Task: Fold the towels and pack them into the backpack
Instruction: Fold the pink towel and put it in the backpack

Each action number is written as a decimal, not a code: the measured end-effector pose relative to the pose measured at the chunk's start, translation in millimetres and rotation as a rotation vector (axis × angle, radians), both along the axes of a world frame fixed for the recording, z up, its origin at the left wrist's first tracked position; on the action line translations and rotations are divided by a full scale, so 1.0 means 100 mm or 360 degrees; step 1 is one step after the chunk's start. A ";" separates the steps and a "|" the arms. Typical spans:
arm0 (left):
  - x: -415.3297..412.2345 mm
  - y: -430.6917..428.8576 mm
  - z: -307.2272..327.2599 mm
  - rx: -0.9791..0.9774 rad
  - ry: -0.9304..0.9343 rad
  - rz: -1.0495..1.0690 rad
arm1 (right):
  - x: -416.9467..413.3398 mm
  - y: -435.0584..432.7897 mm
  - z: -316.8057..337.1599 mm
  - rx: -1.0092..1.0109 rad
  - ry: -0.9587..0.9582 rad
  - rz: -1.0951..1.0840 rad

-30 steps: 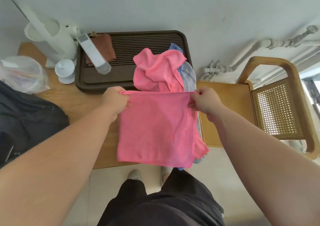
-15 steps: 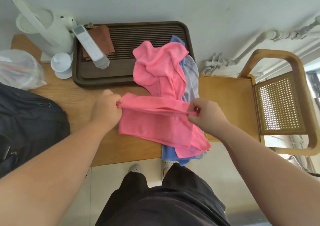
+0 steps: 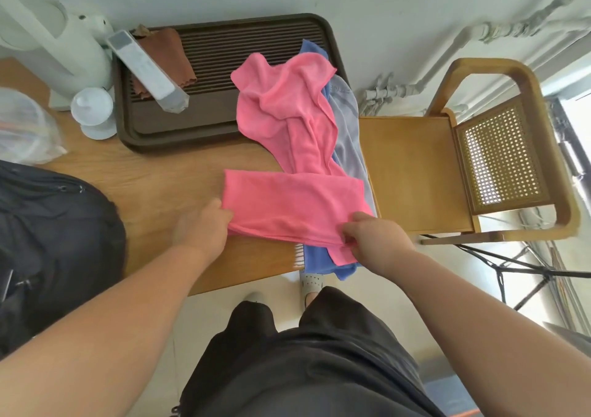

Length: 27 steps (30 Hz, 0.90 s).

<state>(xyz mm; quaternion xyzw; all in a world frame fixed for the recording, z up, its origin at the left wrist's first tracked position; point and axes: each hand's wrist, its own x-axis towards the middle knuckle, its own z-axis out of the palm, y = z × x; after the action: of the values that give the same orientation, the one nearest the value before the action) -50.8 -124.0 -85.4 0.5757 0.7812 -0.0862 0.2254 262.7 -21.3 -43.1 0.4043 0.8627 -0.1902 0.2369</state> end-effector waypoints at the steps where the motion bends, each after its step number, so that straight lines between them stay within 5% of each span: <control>1: 0.01 0.00 0.03 -0.0037 0.0038 -0.0051 | 0.00 -0.02 0.00 -0.0019 -0.0047 0.0002; 5: 0.05 0.05 0.17 -0.0019 0.0083 -0.0106 | -0.08 -0.05 0.07 0.0062 0.0051 -0.0102; 11: 0.22 0.23 0.23 0.0287 -0.0030 0.0070 | -0.60 0.04 -0.10 0.0575 0.0597 0.0003; 19: 0.26 0.19 -0.25 -0.0268 -0.0025 -0.0045 | -0.62 0.07 -0.65 0.0385 0.0043 -0.0011; 27: 0.14 0.18 -0.28 -0.0082 -0.0038 -0.0098 | -0.57 0.13 -0.72 0.0407 0.0022 -0.0006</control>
<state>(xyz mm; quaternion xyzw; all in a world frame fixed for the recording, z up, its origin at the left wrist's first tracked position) -36.6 -106.1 -113.2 0.5946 0.7578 -0.1063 0.2467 205.3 -8.3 -115.5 0.4316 0.8807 -0.0820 0.1772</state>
